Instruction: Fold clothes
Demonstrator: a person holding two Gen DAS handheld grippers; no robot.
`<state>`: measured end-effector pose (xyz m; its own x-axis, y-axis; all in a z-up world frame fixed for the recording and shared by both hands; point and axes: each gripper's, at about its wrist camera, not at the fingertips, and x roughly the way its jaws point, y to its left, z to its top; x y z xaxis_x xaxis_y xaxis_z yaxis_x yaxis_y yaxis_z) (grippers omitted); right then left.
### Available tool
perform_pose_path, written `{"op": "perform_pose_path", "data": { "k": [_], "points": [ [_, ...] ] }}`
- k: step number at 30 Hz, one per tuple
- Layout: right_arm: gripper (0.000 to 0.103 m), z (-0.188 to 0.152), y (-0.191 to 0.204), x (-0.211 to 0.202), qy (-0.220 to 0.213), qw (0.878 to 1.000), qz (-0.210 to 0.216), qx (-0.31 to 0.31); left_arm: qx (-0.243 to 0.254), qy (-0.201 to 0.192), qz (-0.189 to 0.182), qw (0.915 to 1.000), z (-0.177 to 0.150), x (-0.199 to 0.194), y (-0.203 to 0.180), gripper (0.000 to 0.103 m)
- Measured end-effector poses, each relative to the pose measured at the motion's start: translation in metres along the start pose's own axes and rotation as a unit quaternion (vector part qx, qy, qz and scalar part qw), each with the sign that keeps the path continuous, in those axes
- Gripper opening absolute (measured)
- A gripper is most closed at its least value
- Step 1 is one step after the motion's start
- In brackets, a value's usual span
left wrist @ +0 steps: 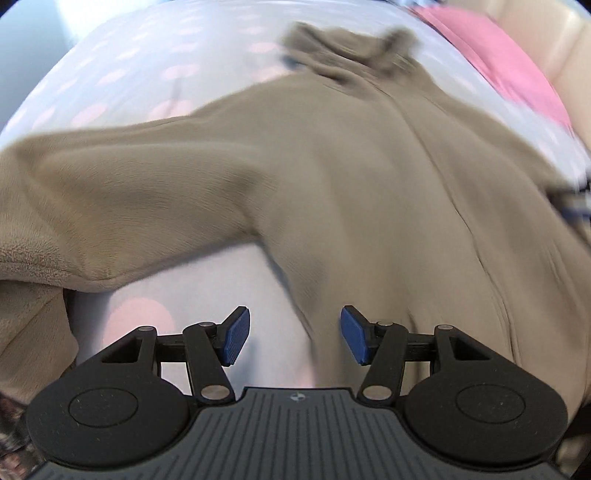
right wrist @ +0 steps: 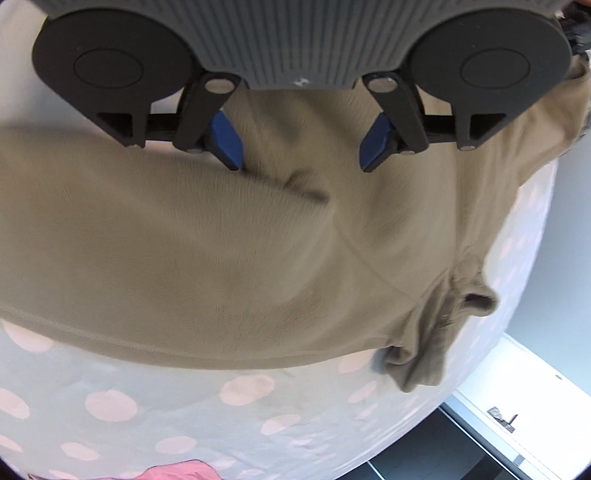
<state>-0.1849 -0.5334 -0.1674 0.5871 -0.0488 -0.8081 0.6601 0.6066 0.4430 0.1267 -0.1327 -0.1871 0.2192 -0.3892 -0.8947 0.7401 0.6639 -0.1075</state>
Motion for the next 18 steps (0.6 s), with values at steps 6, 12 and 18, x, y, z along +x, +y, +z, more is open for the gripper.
{"op": "perform_pose_path", "data": {
  "k": [6, 12, 18],
  "points": [
    [0.074, 0.023, 0.004, 0.024, -0.046, 0.999, -0.023, 0.003, -0.110, -0.018, -0.031, 0.9933, 0.036, 0.030, 0.042, 0.053],
    [0.032, 0.043, -0.015, 0.038, -0.059, 0.996, -0.054, 0.024, -0.205, -0.011, -0.071, 0.9761, 0.053, 0.062, 0.069, 0.053],
    [0.013, 0.072, -0.024, 0.007, -0.196, 0.975, -0.101, 0.017, -0.291, -0.025, -0.078, 0.9530, 0.059, 0.062, 0.101, 0.044]
  ]
}}
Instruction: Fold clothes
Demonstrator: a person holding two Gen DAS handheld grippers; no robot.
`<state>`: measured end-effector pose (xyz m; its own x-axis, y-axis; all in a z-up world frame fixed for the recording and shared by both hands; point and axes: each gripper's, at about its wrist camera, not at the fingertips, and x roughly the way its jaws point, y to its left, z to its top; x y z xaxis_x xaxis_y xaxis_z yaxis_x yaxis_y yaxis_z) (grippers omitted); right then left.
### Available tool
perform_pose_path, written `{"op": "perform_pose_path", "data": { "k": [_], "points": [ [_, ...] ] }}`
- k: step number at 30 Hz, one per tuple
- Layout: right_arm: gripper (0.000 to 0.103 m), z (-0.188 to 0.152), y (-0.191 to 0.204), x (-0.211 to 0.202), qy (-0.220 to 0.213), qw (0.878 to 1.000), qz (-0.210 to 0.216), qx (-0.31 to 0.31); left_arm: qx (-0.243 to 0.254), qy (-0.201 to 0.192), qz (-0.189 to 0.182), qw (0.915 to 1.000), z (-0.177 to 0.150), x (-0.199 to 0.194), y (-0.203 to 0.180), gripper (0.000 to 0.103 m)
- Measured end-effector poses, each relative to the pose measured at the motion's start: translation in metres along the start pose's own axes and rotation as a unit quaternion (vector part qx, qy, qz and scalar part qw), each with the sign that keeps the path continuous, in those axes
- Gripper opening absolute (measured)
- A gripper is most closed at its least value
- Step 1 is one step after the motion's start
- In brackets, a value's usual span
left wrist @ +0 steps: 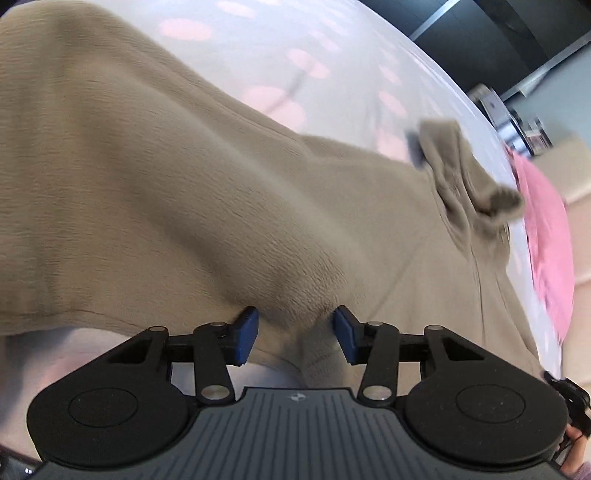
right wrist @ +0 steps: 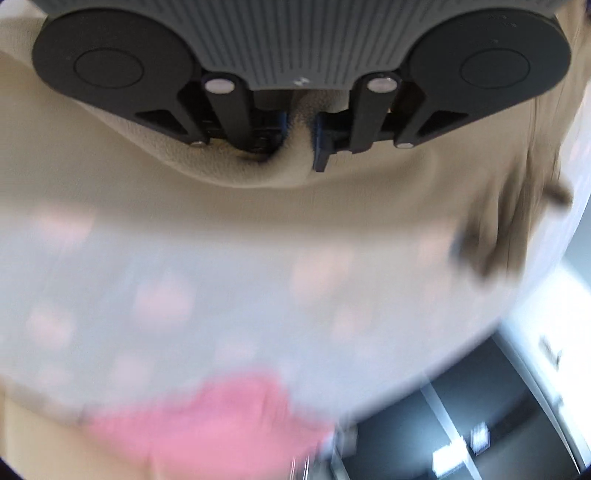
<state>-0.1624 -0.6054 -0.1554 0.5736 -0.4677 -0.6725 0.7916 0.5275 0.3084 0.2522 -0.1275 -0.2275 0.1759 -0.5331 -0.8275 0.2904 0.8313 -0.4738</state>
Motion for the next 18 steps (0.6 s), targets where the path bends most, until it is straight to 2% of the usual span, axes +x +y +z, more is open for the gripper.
{"op": "perform_pose_path", "data": {
  "k": [3, 6, 8, 12, 14, 15, 17, 18],
  "points": [
    [0.012, 0.022, 0.006, 0.002, -0.011, 0.999, -0.013, -0.029, -0.018, 0.015, 0.012, 0.9997, 0.003, -0.005, 0.004, 0.043],
    [0.012, 0.023, 0.009, 0.016, -0.003, 0.998, -0.041, -0.053, 0.001, 0.063, 0.015, 0.9979, 0.001, -0.008, 0.007, 0.044],
    [0.012, 0.019, 0.007, 0.026, 0.013, 0.997, -0.051, -0.053, 0.022, 0.072, 0.033, 0.9967, -0.002, -0.011, 0.006, 0.048],
    [0.016, 0.009, 0.007, 0.033, 0.048, 0.995, -0.055, -0.061, 0.039, 0.071, 0.047, 0.9956, -0.003, -0.007, 0.012, 0.050],
    [0.024, 0.005, 0.008, 0.023, 0.056, 0.995, -0.050, -0.064, 0.031, 0.065, 0.053, 0.9960, -0.002, -0.006, 0.016, 0.053],
    [0.037, 0.005, 0.010, 0.018, 0.061, 0.995, -0.046, -0.065, 0.025, 0.060, 0.055, 0.9964, -0.002, -0.006, 0.018, 0.054],
    [0.052, 0.003, 0.013, 0.007, 0.070, 0.995, -0.039, -0.066, 0.007, 0.050, 0.053, 0.9973, -0.002, -0.008, 0.021, 0.054],
    [0.055, 0.001, 0.014, 0.000, 0.072, 0.994, -0.036, -0.069, -0.002, 0.046, 0.052, 0.9976, 0.000, -0.008, 0.023, 0.055]
  ]
}}
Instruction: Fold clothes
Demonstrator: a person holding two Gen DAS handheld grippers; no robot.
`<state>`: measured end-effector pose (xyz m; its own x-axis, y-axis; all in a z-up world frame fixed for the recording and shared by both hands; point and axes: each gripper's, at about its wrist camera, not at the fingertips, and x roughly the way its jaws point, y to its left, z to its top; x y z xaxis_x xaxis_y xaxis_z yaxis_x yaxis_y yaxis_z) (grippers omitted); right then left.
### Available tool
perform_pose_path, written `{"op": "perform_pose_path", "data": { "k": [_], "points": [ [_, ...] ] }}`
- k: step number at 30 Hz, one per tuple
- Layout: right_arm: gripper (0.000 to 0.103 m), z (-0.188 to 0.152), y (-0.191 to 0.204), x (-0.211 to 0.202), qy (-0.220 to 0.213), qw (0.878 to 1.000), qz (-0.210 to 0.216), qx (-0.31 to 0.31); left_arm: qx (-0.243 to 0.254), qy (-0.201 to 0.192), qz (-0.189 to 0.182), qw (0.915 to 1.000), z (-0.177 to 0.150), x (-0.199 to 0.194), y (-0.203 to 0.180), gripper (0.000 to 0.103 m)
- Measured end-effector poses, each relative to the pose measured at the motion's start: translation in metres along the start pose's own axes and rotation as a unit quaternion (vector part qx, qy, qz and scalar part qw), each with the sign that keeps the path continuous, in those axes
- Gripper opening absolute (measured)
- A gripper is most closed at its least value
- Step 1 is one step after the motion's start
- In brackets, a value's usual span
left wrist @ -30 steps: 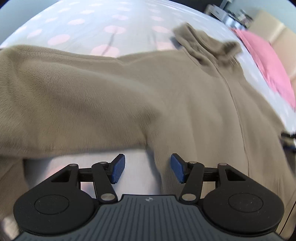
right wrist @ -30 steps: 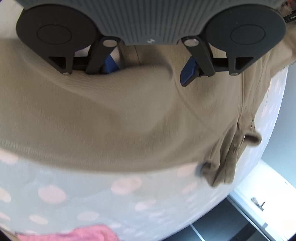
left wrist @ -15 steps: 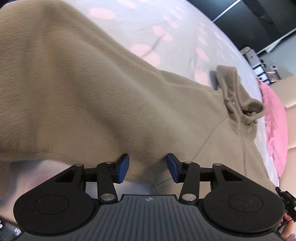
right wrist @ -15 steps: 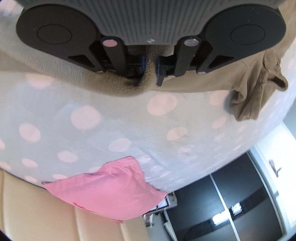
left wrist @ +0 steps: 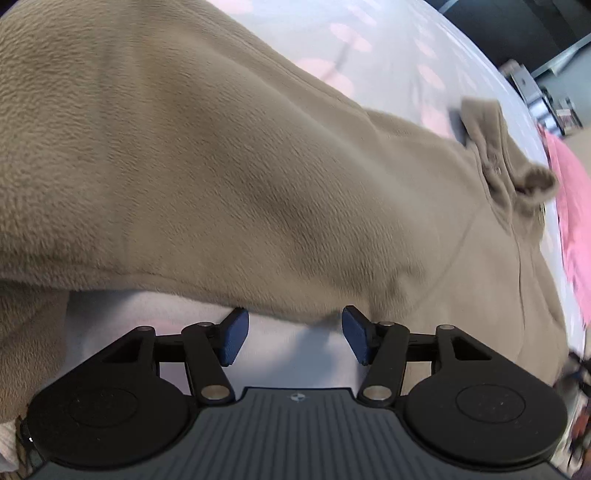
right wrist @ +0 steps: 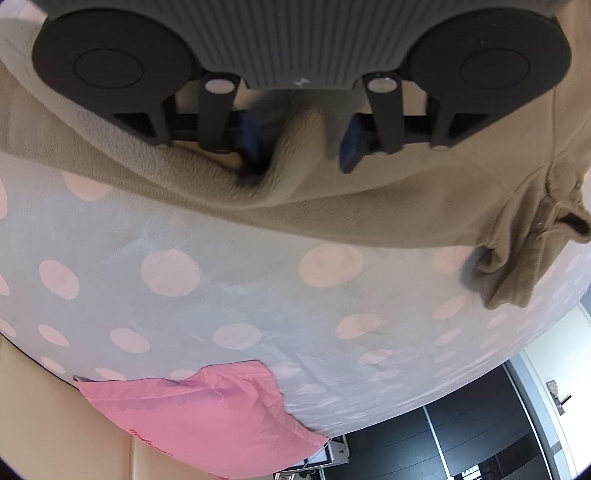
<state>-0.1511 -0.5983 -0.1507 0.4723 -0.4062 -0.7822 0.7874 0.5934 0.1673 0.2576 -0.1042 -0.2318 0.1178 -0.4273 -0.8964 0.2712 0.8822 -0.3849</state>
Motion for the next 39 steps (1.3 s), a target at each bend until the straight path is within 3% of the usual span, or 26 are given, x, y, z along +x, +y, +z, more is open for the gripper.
{"op": "perform_pose_path", "data": {
  "k": [4, 7, 10, 13, 16, 19, 24, 27, 30, 33, 35, 39],
  "points": [
    [0.056, -0.012, 0.003, -0.019, 0.012, 1.000, 0.014, -0.010, -0.011, -0.014, 0.000, 0.9998, 0.000, 0.001, 0.002, 0.051],
    [0.063, -0.019, 0.002, -0.026, 0.019, 1.000, 0.022, -0.007, 0.009, -0.035, 0.018, 0.9992, 0.000, -0.007, 0.003, 0.026],
    [0.063, -0.022, 0.000, -0.026, 0.024, 0.999, 0.020, -0.012, 0.012, -0.050, 0.011, 0.9986, 0.001, -0.013, 0.002, 0.012],
    [0.064, -0.023, -0.006, -0.025, 0.027, 0.999, 0.016, -0.008, 0.041, -0.088, 0.022, 0.9950, 0.001, -0.023, -0.011, 0.008],
    [0.064, -0.023, -0.012, -0.025, 0.026, 1.000, 0.011, 0.002, 0.088, -0.147, 0.032, 0.9847, 0.001, -0.045, -0.033, 0.007],
    [0.064, -0.022, -0.018, -0.027, 0.023, 1.000, 0.007, 0.011, 0.094, -0.173, 0.056, 0.9788, 0.006, -0.058, -0.044, 0.007],
    [0.064, -0.023, -0.025, -0.029, 0.022, 1.000, 0.008, 0.011, 0.061, -0.126, 0.107, 0.9843, 0.015, -0.032, -0.017, 0.007],
    [0.064, -0.023, -0.030, -0.031, 0.023, 1.000, 0.013, 0.014, 0.101, -0.127, 0.127, 0.9786, 0.010, -0.026, -0.029, 0.007],
    [0.064, -0.025, -0.034, -0.033, 0.032, 0.999, 0.026, 0.008, 0.105, -0.117, 0.123, 0.9799, 0.009, -0.028, -0.035, 0.011],
    [0.064, -0.031, -0.035, -0.035, 0.050, 0.998, 0.039, -0.009, 0.128, -0.108, 0.128, 0.9775, -0.005, -0.030, -0.044, 0.025],
    [0.064, -0.038, -0.037, -0.038, 0.061, 0.997, 0.045, -0.017, 0.148, -0.101, 0.130, 0.9752, -0.016, -0.032, -0.051, 0.041],
    [0.067, -0.055, -0.044, -0.042, 0.094, 0.994, 0.058, -0.024, 0.182, -0.069, 0.096, 0.9761, -0.052, -0.037, -0.063, 0.045]
  ]
}}
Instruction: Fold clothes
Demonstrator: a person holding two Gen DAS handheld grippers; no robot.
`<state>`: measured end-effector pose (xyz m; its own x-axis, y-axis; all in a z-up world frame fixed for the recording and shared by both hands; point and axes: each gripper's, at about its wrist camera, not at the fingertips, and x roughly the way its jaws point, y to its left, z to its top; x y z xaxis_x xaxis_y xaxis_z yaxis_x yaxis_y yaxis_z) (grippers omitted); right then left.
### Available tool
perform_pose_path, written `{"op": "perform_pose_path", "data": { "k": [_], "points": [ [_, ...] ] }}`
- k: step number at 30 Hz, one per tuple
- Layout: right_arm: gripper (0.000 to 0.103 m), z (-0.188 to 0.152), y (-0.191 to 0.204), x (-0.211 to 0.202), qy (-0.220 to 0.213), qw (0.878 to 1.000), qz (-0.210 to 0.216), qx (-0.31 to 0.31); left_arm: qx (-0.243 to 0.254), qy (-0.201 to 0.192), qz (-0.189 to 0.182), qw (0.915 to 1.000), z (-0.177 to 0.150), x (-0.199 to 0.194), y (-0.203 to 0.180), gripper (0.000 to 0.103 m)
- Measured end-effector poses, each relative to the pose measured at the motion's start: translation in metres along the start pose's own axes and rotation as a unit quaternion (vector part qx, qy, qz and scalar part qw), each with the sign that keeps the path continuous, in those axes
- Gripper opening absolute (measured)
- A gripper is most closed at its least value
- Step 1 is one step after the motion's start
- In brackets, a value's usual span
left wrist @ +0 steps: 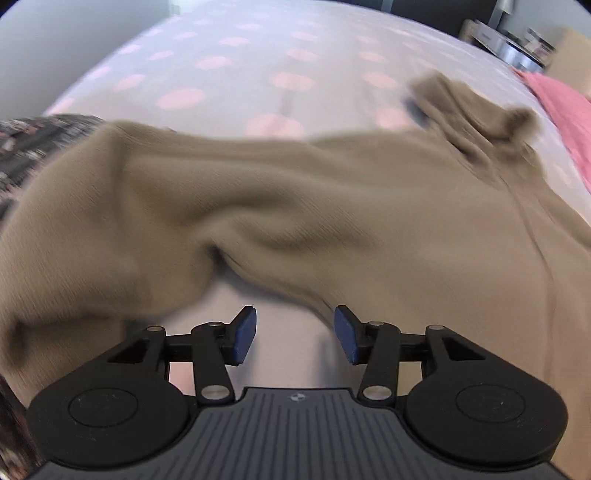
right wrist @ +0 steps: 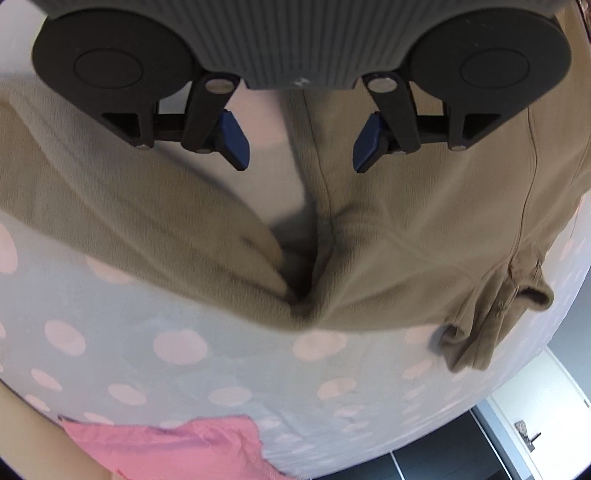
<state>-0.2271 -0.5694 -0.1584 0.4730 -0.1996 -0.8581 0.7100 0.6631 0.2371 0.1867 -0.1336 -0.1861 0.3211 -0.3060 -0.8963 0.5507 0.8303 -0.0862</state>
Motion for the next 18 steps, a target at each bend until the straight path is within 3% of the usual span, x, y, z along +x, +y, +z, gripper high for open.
{"op": "perform_pose_path", "data": {
  "k": [6, 9, 12, 18],
  "points": [
    [0.067, -0.039, 0.001, -0.012, 0.058, 0.998, 0.002, -0.033, 0.084, 0.060, -0.029, 0.9942, -0.050, -0.005, -0.037, 0.047],
    [0.068, -0.065, 0.000, -0.028, 0.075, 0.996, -0.008, -0.046, 0.099, 0.085, -0.035, 0.9909, -0.076, -0.011, -0.042, 0.049],
    [0.073, -0.092, -0.003, -0.045, 0.092, 0.995, -0.016, -0.040, 0.105, 0.096, -0.045, 0.9888, -0.102, -0.025, -0.043, 0.049],
    [0.083, -0.132, -0.010, -0.069, 0.105, 0.993, -0.036, -0.046, 0.100, 0.083, -0.035, 0.9909, -0.135, -0.055, -0.041, 0.053]
  ]
}}
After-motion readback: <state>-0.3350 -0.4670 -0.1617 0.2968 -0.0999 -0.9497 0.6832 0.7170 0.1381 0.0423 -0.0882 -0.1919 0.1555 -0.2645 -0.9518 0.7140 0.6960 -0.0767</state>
